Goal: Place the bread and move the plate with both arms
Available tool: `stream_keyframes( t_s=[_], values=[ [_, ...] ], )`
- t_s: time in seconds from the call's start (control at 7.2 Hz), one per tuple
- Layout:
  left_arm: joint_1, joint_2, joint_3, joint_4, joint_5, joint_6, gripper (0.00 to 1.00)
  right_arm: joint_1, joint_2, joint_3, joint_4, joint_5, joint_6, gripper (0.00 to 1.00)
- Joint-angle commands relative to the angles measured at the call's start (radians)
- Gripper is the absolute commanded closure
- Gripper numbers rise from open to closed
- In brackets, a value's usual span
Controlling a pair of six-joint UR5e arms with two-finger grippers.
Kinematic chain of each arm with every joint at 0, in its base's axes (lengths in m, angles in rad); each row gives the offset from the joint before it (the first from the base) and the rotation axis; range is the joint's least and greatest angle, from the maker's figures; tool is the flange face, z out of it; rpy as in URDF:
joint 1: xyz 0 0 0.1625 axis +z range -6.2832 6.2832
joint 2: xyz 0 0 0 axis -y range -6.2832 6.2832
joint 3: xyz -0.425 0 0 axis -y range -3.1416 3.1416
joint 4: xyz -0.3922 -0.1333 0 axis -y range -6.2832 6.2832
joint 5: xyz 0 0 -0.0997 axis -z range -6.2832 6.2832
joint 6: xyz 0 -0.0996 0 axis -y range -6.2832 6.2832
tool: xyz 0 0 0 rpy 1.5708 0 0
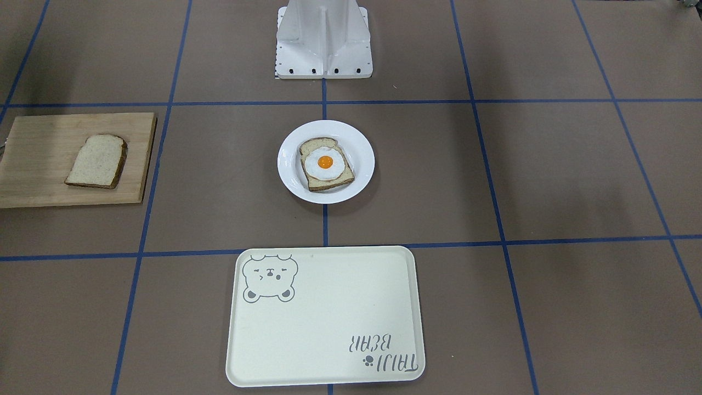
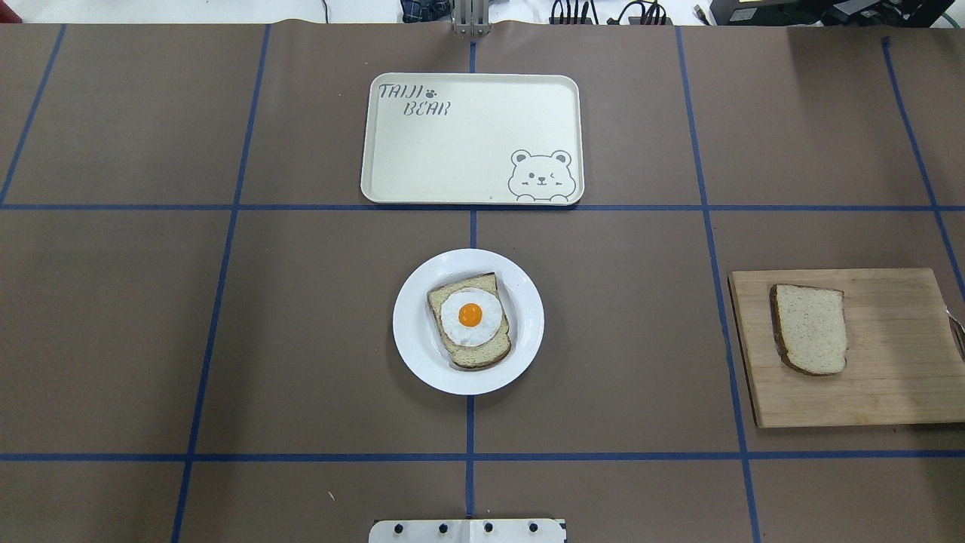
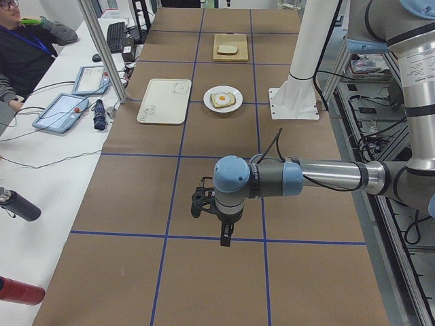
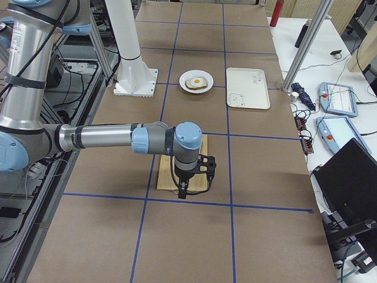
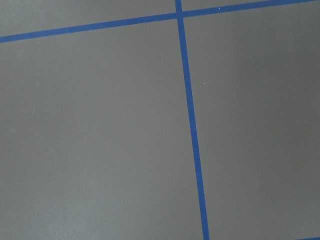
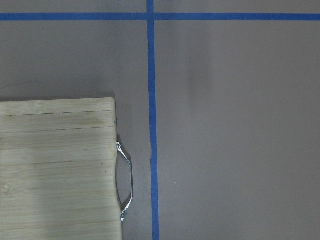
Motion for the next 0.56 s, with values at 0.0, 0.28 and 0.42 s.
stream_keyframes(
  t_s=[0.0, 0.28, 0.42],
  values=[
    [0.0, 0.0, -0.002, 0.0, 0.0, 0.002, 0.02, 0.0, 0.0, -0.001, 0.0, -0.001, 0.0, 0.0],
    [0.0, -0.002, -0.013, -0.003, 0.0, 0.003, 0.02, 0.0, 0.009, 0.002, 0.0, 0.0, 0.0, 0.0],
    [0.0, -0.002, -0.028, -0.005, 0.003, 0.003, 0.02, 0.0, 0.009, 0.02, 0.0, 0.0, 0.0, 0.0]
  ],
)
